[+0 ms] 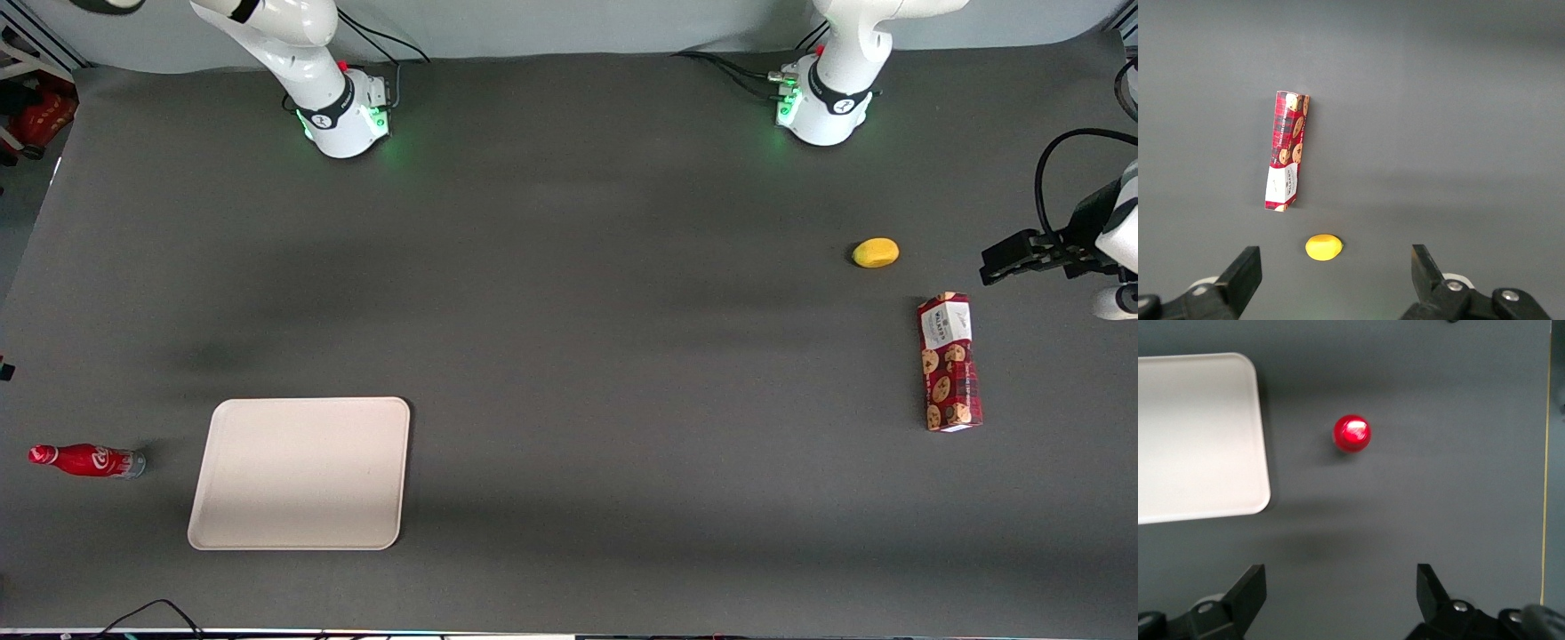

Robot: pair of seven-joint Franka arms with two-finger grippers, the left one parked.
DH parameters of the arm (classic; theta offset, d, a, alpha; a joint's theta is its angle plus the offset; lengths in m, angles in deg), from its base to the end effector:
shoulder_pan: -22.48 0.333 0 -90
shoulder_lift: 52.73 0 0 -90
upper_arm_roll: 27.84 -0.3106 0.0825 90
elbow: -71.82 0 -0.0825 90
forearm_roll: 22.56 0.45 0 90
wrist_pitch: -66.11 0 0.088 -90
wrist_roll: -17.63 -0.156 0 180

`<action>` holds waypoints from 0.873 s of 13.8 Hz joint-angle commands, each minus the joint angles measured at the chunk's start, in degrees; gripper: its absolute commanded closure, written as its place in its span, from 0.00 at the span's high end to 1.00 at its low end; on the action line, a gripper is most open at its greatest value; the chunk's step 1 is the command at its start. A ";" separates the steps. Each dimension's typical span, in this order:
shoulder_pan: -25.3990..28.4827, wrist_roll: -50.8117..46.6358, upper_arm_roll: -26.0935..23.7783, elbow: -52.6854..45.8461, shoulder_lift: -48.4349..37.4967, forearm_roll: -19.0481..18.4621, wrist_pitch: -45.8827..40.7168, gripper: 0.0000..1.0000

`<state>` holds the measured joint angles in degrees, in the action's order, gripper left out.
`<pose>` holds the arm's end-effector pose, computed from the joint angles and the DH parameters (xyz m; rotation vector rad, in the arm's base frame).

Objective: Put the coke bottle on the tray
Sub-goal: 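Move the open right gripper down over the red Coca-Cola bottle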

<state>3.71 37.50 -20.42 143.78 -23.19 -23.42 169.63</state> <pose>0.7026 -0.3283 0.4037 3.0513 -0.1361 0.0087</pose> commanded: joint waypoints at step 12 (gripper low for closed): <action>-3.29 0.70 -3.99 -10.08 16.95 3.14 13.02 1.00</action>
<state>1.43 37.51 -23.50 136.12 -8.15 -21.55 182.11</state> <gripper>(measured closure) 0.000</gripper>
